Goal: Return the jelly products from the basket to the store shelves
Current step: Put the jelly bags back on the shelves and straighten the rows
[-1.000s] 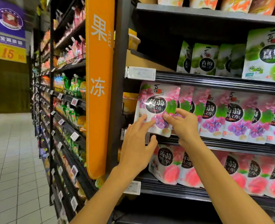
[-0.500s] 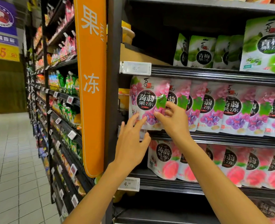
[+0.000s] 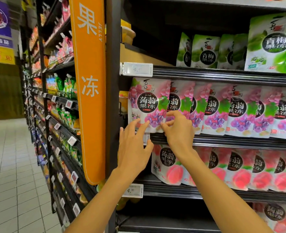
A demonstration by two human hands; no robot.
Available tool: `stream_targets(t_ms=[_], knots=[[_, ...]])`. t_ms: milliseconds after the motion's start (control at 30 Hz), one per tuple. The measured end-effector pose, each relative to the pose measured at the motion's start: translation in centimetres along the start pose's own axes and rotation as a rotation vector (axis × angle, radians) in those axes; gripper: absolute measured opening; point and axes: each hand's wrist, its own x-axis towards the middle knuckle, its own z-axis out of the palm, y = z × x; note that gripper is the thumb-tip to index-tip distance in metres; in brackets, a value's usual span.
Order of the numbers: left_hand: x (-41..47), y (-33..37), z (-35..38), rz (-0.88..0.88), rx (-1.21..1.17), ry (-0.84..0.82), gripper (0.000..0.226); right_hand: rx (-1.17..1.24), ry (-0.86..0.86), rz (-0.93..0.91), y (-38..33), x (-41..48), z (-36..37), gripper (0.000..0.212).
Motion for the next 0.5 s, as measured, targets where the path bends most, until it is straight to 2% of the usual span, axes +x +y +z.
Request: stream_targets(t_ms=[167, 500], knots=[[0.48, -0.49, -0.31, 0.017, 0.145, -0.001, 0.054, 0.012, 0.005, 0.009, -0.11, 0.01, 0.78, 0.028], [0.27, 0.14, -0.07, 0.018, 0.145, -0.036, 0.056, 0.039, -0.019, 0.018, 0.21, -0.22, -0.11, 0.027]])
